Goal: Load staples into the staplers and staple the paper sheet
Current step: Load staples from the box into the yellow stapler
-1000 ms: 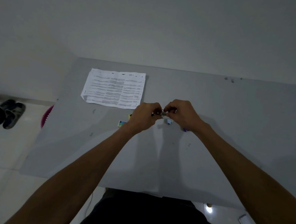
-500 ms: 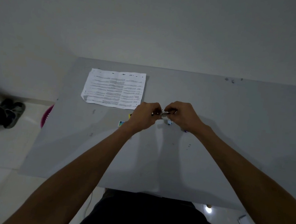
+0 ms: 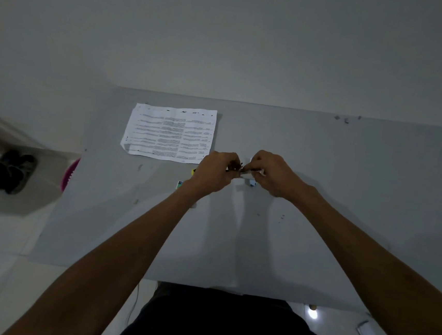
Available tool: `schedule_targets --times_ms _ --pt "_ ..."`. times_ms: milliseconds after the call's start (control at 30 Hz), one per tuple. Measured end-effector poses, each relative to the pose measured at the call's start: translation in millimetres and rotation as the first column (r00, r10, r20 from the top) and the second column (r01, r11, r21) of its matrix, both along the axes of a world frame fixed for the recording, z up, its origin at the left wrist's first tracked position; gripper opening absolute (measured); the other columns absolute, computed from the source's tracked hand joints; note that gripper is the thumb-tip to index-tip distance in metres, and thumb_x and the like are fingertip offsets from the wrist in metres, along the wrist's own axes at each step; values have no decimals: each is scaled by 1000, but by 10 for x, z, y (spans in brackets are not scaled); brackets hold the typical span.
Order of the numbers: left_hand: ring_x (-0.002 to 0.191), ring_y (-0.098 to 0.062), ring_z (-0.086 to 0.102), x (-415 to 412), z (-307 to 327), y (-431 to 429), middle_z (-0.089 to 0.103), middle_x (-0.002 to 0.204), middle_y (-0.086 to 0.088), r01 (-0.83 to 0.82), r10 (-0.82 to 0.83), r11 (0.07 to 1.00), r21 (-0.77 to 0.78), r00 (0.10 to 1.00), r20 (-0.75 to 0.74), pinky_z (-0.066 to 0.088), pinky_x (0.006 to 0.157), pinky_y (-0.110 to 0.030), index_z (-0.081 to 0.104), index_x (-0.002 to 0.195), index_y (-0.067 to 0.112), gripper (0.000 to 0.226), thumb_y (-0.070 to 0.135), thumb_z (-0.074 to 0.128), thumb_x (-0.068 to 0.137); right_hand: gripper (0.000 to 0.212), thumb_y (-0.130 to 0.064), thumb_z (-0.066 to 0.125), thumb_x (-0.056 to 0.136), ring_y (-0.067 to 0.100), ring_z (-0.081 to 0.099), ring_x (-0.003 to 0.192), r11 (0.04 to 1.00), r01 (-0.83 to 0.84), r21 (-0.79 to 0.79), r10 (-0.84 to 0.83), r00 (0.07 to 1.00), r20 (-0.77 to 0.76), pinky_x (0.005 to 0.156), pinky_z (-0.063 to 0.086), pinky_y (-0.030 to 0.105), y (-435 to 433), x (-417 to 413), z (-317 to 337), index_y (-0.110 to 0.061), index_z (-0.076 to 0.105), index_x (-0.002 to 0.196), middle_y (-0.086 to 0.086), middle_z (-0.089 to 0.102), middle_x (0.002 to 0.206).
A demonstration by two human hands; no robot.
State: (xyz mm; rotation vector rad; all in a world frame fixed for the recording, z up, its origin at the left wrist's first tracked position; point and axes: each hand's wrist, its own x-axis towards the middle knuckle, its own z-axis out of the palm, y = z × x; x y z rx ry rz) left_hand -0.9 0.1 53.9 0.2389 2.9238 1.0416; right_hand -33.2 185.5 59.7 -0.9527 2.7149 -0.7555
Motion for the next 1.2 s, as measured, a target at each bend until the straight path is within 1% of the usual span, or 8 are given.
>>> schedule_targets --times_ms 233,333,433,533,667,767,933,1200 --pt "68 -15 60 3 2 -48 72 88 -3 -38 38 999 -11 999 18 46 65 -26 68 94 11 17 21 72 80 22 4 53 83 24 57 81 984 162 -68 -166 984 -65 69 43 27 72 -14 -86 -7 72 90 12 61 92" --pt "71 -19 64 -3 -7 -52 72 86 -4 -67 67 998 7 998 1 47 66 -27 68 92 10 15 20 71 81 11 -8 60 88 13 61 74 856 438 -274 -392 896 208 70 49 12 29 58 -51 -7 69 95 6 66 87" --pt "74 -20 65 15 -11 0 72 86 -4 -59 58 998 38 998 6 50 68 -30 67 91 10 15 19 71 80 5 -7 64 88 17 67 66 685 644 -341 -376 713 592 69 57 26 -51 83 -52 -3 67 89 12 69 80" --pt "76 -17 65 27 18 35 70 86 -3 -117 89 978 175 983 159 54 67 -31 65 95 12 17 18 68 79 6 3 62 87 13 67 60 595 714 -369 -355 646 676 65 55 24 -94 24 -28 2 67 88 17 67 79" --pt "71 -23 57 4 123 -13 66 91 -13 -526 50 689 498 721 691 46 66 -31 58 94 8 21 23 51 81 5 4 62 86 13 67 61 622 688 -374 -313 656 687 62 55 22 -120 -80 68 2 66 90 16 67 78" --pt "62 -18 54 7 152 -21 66 81 -10 -684 -134 544 486 501 855 43 57 -28 58 97 5 30 30 42 94 9 0 67 84 17 67 61 638 661 -396 -256 666 701 61 55 25 -170 -121 134 -4 60 86 18 68 78" --pt "48 -11 40 17 107 32 48 56 1 -785 -288 392 479 390 875 41 46 -20 53 78 11 35 34 38 100 12 -1 69 83 21 66 62 640 643 -421 -267 700 663 64 57 29 -293 -112 140 -5 57 81 17 69 77" --pt "55 -12 39 5 101 9 45 62 -4 -878 -231 181 443 400 887 39 47 -20 49 76 10 33 23 33 102 4 -11 68 81 12 63 65 868 275 -414 -287 957 35 64 50 19 -407 218 129 -8 68 78 3 69 76"
